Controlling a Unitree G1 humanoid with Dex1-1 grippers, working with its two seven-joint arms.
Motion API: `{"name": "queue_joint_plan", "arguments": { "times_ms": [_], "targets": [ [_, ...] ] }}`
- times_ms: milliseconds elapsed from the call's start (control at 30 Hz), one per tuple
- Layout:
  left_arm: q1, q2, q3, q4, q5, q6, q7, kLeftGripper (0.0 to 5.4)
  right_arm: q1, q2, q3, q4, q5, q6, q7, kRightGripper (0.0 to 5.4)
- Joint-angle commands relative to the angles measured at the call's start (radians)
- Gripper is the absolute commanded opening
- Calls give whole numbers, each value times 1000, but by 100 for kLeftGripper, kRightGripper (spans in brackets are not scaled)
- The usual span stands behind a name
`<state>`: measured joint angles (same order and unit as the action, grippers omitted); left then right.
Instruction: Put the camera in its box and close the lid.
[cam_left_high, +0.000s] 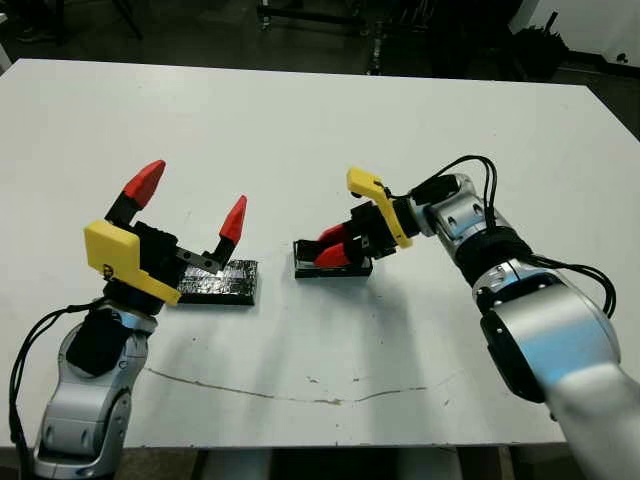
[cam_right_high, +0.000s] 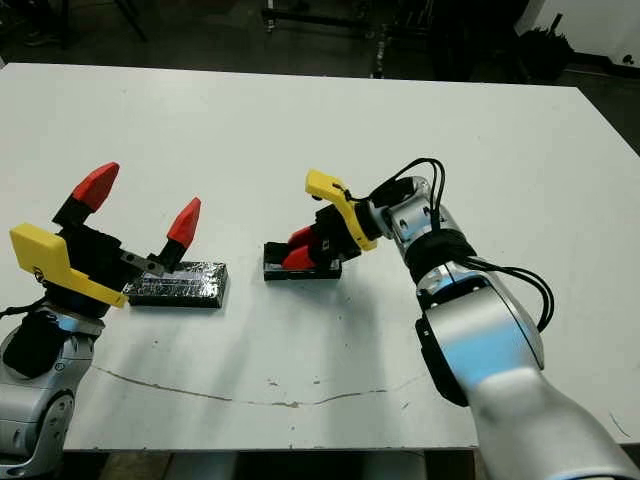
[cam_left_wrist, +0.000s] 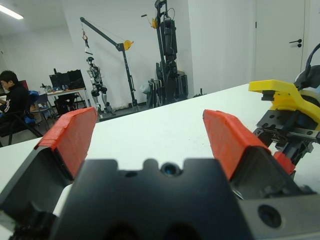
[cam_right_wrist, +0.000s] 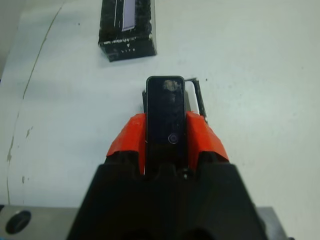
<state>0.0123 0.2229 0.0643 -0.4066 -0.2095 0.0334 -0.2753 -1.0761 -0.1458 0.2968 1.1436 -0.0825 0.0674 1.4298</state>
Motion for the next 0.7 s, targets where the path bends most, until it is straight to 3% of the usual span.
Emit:
{"name": "queue_joint_plan", "arguments": {
  "times_ms": [33, 700],
  "targets": [
    [-1, 6, 0, -5, -4, 15, -5, 540, 30, -30, 15, 7, -34, -12, -2, 164],
    [-3, 7, 0, 2, -16, 22, -27, 540, 21, 3, -21, 2, -19, -56, -107, 164]
  ]
}}
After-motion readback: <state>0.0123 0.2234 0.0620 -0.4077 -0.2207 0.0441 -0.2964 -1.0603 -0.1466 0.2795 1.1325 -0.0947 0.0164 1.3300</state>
